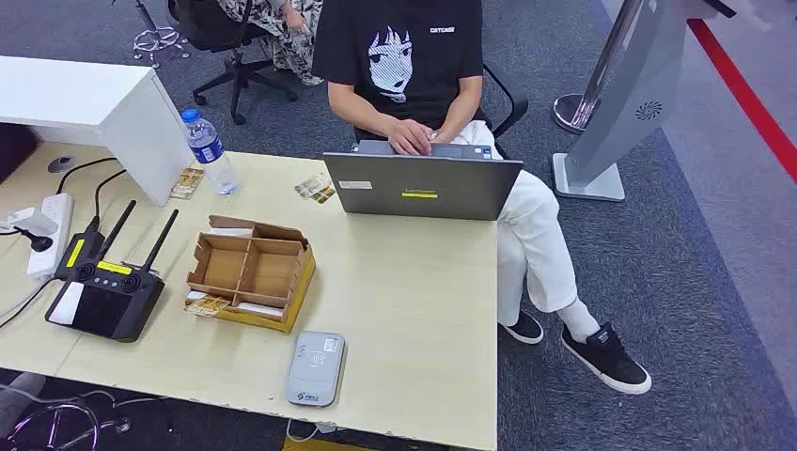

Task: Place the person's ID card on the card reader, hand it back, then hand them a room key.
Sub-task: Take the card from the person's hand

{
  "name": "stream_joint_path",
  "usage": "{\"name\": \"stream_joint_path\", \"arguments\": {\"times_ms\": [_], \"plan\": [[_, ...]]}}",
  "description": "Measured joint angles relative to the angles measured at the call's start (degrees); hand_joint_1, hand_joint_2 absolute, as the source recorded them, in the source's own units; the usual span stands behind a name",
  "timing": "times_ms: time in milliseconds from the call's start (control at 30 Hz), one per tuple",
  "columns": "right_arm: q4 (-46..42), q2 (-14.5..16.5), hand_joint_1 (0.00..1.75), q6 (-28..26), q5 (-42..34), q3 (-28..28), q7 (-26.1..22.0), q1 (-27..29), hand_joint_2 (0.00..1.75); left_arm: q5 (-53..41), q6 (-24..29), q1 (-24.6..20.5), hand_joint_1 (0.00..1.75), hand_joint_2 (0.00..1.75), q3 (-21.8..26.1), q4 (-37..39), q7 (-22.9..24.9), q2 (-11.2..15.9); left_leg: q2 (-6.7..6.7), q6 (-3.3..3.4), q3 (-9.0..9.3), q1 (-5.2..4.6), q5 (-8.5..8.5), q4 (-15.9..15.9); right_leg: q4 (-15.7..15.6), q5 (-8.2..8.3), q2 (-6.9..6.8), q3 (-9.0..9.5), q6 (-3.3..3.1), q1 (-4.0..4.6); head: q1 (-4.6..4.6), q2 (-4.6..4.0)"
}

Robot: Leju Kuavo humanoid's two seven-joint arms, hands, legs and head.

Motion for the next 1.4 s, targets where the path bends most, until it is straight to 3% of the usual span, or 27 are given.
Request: {"name": "stream_joint_path", "arguments": {"times_ms": [200,800,1167,1400], "plan": [[0.2,-0.5,0.00,0.6,-1.2,-0.2,-0.8,-0.5,1.75,0.3,-1.4,-0.7,0.00,1.75,4.5,0.0,-0.5,0.3,0.00,0.00,0.00,0.00,0.00,0.0,0.0,0.00,0.00,-0.02,0.00,0.00,0.00,0.00],[3.2,-1.9,0.00,3.6,-9.7,-6.1,-6.5,-4.3,1.75,9.6,-10.9,-5.6,0.00,1.75,34.8,0.1,-6.1,3.4,0.00,-0.04,-0.07,0.04,0.03,0.0,0.0,0.01,0.00,-0.06,-0.01,0.03,0.00,0.00],[5.9,-1.9,0.00,4.2,-13.2,-10.2,-8.9,-7.0,1.75,18.7,-15.8,-9.2,0.00,1.75,53.6,-1.0,-13.7,6.1,0.00,-0.08,-0.06,0.06,0.06,0.0,0.0,0.02,0.00,-0.09,-0.02,0.05,-0.01,0.00],[7.2,-1.9,0.00,4.0,-14.9,-12.5,-8.8,-8.1,1.75,23.0,-15.7,-10.3,0.00,1.75,59.6,-10.1,-20.0,5.1,0.00,-0.10,-0.07,0.06,0.08,0.0,0.0,0.03,0.01,-0.09,-0.03,0.05,0.01,0.00]]}}
